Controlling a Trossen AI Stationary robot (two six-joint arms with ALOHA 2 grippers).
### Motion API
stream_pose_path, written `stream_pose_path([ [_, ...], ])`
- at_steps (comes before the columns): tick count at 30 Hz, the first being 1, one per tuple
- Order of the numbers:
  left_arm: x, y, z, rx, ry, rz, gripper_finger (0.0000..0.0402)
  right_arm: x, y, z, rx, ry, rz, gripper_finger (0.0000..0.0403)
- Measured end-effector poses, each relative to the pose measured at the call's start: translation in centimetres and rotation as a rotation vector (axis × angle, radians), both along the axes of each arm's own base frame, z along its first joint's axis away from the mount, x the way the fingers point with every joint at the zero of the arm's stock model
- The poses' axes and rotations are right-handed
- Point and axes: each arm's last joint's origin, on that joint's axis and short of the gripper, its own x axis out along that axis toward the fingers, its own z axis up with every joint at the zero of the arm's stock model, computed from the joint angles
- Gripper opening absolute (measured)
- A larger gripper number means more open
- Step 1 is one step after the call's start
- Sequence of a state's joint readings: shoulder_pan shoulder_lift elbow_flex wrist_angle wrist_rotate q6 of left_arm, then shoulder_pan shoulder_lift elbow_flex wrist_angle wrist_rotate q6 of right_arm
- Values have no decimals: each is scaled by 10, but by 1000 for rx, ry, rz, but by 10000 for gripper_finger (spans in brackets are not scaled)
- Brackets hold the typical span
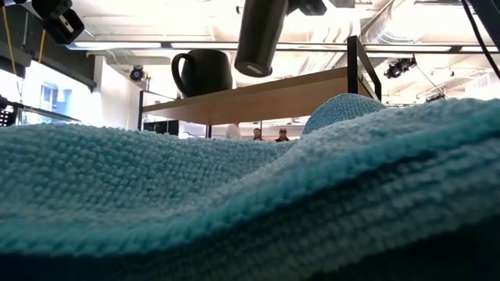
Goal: Stack small to large cups/mugs on shelf
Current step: Put the black cup on the shelf
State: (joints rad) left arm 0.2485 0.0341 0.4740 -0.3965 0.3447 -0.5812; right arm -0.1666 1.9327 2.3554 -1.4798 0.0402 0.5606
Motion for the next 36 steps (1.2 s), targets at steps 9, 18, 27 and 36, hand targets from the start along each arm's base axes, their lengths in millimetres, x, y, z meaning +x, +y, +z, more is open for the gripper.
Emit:
stream_pose_path([
  [9, 0, 0, -1, -1, 6, 0, 166, 3, -2, -5, -4, 25, -8, 0],
  [18, 0, 0, -1, -1, 5, 0, 166, 3, -2, -7, -3, 39, -19, 0],
  [27, 0, 0, -1, -4, 6, -1, 165, 18, -4, -25, 24, 91, 2, 0],
  [36, 0, 0, -2, -12, 20, -1, 165, 18, -5, -25, 15, 91, -10, 0],
])
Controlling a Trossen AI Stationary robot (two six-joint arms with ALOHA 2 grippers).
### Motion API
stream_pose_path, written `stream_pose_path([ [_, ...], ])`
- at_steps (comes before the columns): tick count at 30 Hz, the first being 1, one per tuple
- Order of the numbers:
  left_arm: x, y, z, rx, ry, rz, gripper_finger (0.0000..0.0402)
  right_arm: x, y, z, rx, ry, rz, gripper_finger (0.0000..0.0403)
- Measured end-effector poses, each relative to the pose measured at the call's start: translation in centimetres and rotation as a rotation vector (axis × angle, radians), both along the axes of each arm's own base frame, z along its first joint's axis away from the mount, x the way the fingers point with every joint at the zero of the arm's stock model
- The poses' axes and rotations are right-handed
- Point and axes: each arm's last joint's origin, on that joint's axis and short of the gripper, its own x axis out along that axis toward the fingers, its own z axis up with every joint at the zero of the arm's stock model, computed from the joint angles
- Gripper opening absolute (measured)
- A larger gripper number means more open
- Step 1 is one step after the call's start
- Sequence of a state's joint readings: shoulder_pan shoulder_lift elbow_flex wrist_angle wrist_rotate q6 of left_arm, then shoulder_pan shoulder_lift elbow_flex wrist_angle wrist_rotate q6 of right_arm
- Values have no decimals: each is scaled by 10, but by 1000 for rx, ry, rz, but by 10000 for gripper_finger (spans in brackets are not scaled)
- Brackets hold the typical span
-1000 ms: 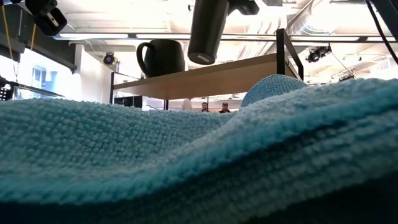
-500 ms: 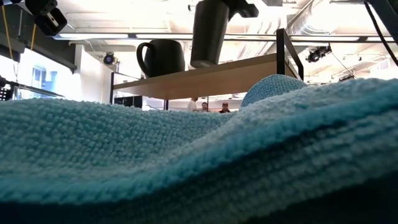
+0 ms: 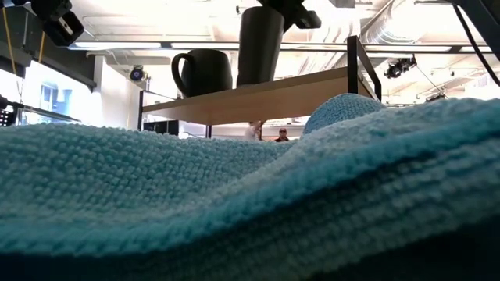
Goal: Stack small to large cups/mugs on shelf
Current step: Put the black cup on the shelf
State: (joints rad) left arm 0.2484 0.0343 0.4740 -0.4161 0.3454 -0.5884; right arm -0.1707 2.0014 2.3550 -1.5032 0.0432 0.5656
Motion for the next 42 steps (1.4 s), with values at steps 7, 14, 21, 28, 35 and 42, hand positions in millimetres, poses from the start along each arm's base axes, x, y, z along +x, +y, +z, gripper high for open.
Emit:
stream_pose_path([
  [7, 0, 0, 0, 0, 0, 0, 165, 0, 0, 0, -4, -1, -8, 0],
  [14, 0, 0, 0, -1, 1, -1, 165, 4, -1, -5, -2, 9, -8, 0],
  [21, 0, 0, -1, -3, 6, -1, 165, 4, -1, -6, 6, 21, -6, 0],
  [28, 0, 0, -1, -3, 6, 0, 166, 4, 1, -6, 38, 13, 13, 0],
  [35, 0, 0, -1, -3, 6, -1, 166, 4, 1, -5, 40, 12, 22, 3],
  [42, 0, 0, -1, -3, 6, -1, 166, 4, 0, -5, 24, 14, 15, 28],
])
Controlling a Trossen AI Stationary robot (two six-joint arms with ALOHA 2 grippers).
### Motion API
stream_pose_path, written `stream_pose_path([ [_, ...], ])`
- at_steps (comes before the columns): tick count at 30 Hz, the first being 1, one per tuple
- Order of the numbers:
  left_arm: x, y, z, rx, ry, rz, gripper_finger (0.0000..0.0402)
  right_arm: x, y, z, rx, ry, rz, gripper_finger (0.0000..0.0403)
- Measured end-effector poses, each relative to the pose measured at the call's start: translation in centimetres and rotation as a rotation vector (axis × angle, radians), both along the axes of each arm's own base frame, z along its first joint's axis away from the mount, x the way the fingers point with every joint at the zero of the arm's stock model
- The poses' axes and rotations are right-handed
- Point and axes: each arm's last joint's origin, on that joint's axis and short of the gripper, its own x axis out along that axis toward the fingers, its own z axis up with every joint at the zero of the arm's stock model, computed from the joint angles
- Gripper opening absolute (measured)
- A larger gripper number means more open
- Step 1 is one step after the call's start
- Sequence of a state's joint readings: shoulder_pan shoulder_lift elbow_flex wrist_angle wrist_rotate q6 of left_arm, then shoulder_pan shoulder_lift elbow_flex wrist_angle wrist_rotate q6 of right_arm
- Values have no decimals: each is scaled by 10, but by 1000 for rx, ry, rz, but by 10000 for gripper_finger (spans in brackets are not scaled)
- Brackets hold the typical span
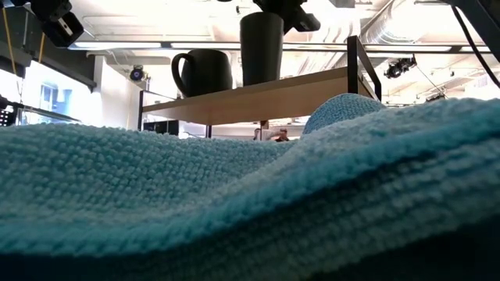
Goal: Stack small to large cups/mugs on shelf
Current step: Put the black cup on the shelf
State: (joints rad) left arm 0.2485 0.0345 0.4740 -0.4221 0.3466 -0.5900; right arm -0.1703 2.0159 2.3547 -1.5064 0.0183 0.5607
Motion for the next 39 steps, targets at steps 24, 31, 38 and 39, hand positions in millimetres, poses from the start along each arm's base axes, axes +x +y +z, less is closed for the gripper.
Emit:
stream_pose_path([
  [24, 0, 0, 0, -5, 1, -1, 166, -1, -3, 0, -5, 1, 30, 57],
  [31, 0, 0, 0, -6, 1, -1, 166, 0, -4, 1, -6, -9, 29, 101],
  [38, 0, 0, 0, -10, 2, -1, 166, 0, -4, 1, -3, -12, 35, 108],
  [39, 0, 0, 0, -10, 1, 0, 166, 0, -4, 1, -1, -12, 37, 108],
])
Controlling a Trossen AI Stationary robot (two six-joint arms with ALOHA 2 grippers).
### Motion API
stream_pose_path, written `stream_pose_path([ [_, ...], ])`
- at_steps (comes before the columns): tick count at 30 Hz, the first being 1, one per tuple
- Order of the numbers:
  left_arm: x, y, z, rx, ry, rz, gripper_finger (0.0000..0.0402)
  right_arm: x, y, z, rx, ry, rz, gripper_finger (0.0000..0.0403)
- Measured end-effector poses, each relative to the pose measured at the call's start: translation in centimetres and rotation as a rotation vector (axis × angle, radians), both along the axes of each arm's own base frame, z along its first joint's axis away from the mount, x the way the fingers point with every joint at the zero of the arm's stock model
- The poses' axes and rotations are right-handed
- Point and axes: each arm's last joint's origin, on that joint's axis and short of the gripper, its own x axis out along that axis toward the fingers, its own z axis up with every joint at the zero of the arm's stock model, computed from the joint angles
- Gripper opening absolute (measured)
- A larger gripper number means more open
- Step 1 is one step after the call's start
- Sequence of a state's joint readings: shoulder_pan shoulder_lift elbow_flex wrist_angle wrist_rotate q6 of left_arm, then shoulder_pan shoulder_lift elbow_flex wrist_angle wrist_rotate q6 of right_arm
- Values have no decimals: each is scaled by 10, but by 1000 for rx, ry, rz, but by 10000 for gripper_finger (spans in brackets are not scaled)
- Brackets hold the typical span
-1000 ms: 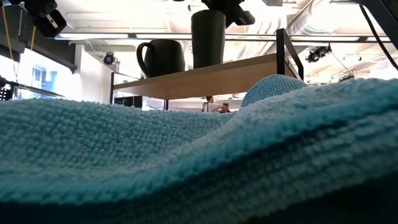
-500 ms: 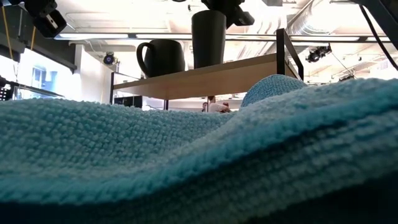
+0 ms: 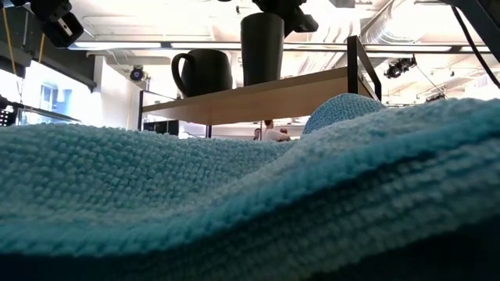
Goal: Stack small to large cups/mugs on shelf
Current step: Put the black cup on the shelf, then put the green cup on the shelf
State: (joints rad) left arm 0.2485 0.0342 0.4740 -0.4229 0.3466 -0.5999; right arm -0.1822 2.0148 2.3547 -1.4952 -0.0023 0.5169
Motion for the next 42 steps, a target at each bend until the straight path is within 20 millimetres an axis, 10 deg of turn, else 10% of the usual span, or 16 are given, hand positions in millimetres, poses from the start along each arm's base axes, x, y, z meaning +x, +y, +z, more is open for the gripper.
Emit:
stream_pose_path([
  [42, 0, 0, 0, -33, 2, -12, 166, -54, 24, 55, 40, -140, 48, 108],
])
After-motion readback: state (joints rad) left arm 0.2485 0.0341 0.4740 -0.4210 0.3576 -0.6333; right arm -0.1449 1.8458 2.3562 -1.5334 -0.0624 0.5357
